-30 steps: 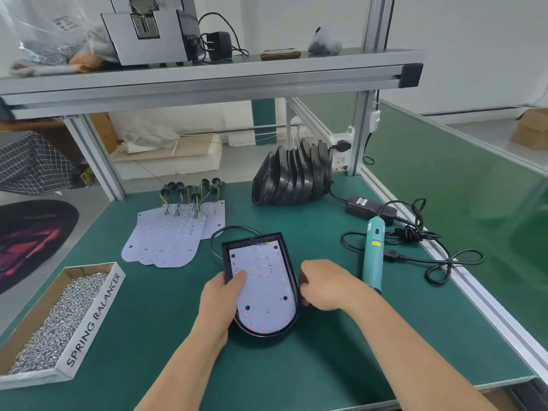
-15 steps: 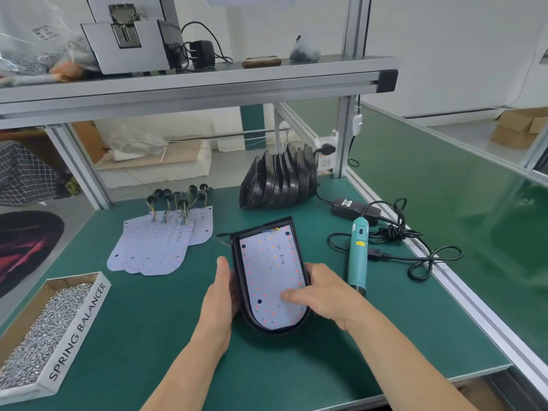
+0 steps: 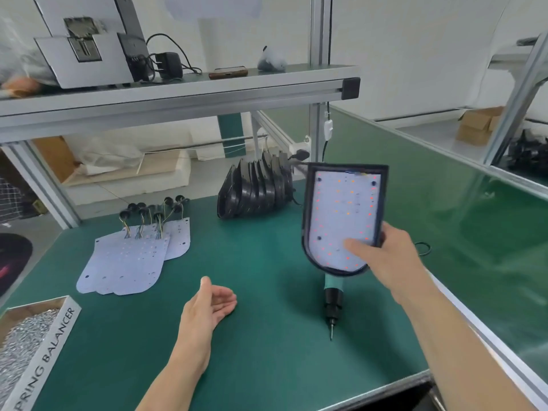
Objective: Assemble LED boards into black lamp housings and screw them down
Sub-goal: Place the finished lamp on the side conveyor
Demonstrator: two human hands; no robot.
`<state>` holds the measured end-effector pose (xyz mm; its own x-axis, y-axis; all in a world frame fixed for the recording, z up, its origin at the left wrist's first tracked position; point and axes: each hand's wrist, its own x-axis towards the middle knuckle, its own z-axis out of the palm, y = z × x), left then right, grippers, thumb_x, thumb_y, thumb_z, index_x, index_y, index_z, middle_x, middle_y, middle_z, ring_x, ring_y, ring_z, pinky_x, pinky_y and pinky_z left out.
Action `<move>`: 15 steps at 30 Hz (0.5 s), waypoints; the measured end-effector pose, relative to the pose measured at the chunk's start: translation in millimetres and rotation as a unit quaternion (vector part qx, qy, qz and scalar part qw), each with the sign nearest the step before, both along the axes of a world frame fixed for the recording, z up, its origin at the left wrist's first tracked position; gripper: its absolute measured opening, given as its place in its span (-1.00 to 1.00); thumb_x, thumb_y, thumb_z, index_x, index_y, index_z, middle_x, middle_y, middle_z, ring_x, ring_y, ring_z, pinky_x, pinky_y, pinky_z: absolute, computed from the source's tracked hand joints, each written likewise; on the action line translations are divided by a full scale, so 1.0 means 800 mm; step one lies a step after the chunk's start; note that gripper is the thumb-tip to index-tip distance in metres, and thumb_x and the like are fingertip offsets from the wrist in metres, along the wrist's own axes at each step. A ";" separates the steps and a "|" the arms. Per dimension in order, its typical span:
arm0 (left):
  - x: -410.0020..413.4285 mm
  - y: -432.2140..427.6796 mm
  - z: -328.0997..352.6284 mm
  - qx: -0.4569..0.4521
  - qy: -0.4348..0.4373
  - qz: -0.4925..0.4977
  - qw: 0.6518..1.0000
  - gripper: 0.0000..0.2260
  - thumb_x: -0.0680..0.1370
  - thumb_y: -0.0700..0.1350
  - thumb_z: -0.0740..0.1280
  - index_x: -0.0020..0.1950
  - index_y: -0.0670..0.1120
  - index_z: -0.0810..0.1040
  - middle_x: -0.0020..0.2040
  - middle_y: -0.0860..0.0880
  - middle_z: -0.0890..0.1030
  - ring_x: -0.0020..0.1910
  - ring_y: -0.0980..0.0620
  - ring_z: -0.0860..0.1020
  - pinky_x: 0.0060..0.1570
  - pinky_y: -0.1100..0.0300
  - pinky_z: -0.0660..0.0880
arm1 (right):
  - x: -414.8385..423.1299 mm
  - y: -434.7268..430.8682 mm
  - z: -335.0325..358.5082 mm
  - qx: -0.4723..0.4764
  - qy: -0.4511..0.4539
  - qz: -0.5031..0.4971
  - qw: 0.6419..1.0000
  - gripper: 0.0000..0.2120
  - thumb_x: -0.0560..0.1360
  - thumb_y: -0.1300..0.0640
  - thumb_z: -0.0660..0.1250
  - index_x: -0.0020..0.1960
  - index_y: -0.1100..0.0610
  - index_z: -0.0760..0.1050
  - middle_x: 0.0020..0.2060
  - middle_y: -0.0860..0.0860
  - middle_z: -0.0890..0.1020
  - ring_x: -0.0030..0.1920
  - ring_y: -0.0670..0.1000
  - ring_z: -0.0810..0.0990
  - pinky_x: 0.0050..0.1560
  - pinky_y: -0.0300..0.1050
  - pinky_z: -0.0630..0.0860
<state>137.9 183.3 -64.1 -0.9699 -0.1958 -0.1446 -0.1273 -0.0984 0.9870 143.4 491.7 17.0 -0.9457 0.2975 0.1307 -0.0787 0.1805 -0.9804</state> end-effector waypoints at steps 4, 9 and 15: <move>0.001 -0.004 0.000 0.002 0.006 -0.002 1.000 -0.48 0.71 0.09 0.11 -0.01 -0.33 0.62 -0.09 -0.23 0.72 -0.06 -0.10 0.72 0.05 0.10 0.56 | 0.004 0.059 0.001 -0.023 0.020 -0.097 0.995 -0.77 0.41 0.31 0.54 -0.06 0.03 0.63 -0.18 -0.13 0.75 -0.18 -0.11 0.71 -0.06 -0.13 0.59; 0.000 -0.004 -0.001 -0.003 0.005 -0.006 1.000 -0.48 0.71 0.09 0.11 0.00 -0.33 0.61 -0.10 -0.23 0.72 -0.03 -0.14 0.70 0.06 0.07 0.55 | 0.023 0.130 0.004 -0.010 0.023 -0.174 0.985 -0.80 0.44 0.24 0.53 -0.07 -0.03 0.63 -0.15 -0.18 0.72 -0.34 -0.29 0.63 -0.28 -0.22 0.43; -0.004 -0.008 -0.004 0.013 0.010 -0.018 1.000 -0.48 0.71 0.08 0.11 0.01 -0.35 0.59 -0.04 -0.30 0.69 0.02 -0.20 0.67 0.12 0.02 0.53 | 0.050 0.193 -0.002 -0.013 0.016 -0.244 0.970 -0.77 0.46 0.25 0.51 0.03 0.00 0.61 -0.13 -0.11 0.68 -0.32 -0.24 0.58 -0.30 -0.26 0.40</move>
